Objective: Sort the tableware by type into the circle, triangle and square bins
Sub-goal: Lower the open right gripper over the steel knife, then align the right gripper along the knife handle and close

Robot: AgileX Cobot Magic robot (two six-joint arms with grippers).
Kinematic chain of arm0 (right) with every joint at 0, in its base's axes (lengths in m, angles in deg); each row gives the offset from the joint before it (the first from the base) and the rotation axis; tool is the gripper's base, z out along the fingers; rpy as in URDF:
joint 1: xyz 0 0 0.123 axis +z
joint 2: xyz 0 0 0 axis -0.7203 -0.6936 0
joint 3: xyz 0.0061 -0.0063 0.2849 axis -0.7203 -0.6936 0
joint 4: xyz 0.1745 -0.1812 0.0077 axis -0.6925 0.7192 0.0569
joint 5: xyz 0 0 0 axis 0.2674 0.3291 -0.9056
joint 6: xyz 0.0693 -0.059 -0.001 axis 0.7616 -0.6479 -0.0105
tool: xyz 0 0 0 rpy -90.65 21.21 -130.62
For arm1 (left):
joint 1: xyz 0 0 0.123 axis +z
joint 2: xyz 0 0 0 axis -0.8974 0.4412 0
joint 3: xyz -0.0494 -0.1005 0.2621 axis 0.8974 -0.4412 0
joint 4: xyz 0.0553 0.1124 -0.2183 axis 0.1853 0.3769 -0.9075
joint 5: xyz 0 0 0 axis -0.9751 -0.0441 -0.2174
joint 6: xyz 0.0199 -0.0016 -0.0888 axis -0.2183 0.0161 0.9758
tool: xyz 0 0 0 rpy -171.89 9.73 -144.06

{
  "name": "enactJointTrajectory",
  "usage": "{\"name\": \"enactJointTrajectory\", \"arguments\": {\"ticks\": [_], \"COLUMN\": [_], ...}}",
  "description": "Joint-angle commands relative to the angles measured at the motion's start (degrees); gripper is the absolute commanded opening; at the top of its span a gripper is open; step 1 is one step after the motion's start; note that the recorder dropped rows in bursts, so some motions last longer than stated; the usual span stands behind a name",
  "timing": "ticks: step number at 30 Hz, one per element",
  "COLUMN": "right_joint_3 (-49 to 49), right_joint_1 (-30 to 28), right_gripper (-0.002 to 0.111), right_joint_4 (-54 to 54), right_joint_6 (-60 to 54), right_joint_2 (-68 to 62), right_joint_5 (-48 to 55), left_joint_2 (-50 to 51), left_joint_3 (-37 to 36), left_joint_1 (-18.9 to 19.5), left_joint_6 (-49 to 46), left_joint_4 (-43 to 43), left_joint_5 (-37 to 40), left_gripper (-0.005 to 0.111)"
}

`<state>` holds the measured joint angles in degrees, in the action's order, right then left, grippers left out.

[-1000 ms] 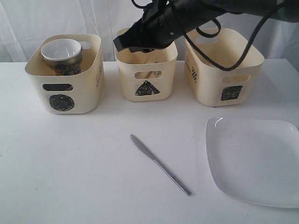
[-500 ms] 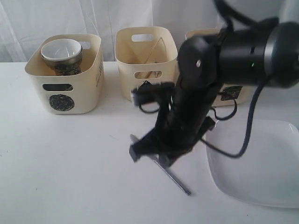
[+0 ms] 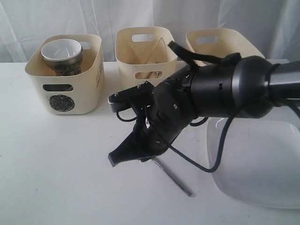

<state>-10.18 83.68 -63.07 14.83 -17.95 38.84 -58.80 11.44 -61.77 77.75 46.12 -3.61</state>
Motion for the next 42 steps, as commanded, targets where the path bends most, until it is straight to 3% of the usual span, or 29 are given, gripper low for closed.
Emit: {"name": "enactJointTrajectory", "arguments": {"ticks": [1, 3, 8, 14, 18, 23, 26, 35, 42], "right_joint_3": [-0.34, -0.34, -0.34, -0.34, -0.09, 0.0, 0.0, 0.0, 0.0], "right_joint_1": [0.06, 0.06, 0.06, 0.06, -2.4, -6.88, -7.34, -7.34, -7.34], "right_gripper": [0.045, 0.051, 0.051, 0.05, 0.049, 0.049, 0.049, 0.049, 0.048], "right_joint_4": [3.32, 4.52, 14.25, 15.67, 11.03, -1.35, -5.07, -4.97, -4.84], "right_joint_6": [-2.05, -2.05, -2.21, 2.58, 2.77, -13.24, -18.69, -20.08, -23.23], "right_joint_2": [-2.8, -3.53, -5.93, -6.16, -6.44, -6.44, -6.44, -8.73, -9.63], "right_joint_5": [1.38, 3.93, 4.08, 6.85, 12.36, 16.22, 15.58, 4.21, 1.56], "left_joint_2": [-0.28, -0.28, -0.28, -0.28, -0.28, -0.28, -0.28, -0.28, -0.28], "left_joint_3": [-0.36, -0.36, -0.36, -0.36, -0.36, -0.36, -0.36, -0.36, -0.36], "left_joint_1": [-0.22, -0.22, -0.22, -0.22, -0.22, -0.22, -0.22, -0.22, -0.22], "left_joint_6": [0.12, 0.12, 0.12, 0.12, 0.12, 0.12, 0.12, 0.12, 0.12], "left_joint_4": [-0.35, -0.35, -0.35, -0.35, -0.35, -0.35, -0.35, -0.35, -0.35], "left_joint_5": [1.62, 1.62, 1.62, 1.62, 1.62, 1.62, 1.62, 1.62, 1.62], "left_gripper": [0.0, 0.0, 0.0, 0.0, 0.0, 0.0, 0.0, 0.0, 0.0]}}
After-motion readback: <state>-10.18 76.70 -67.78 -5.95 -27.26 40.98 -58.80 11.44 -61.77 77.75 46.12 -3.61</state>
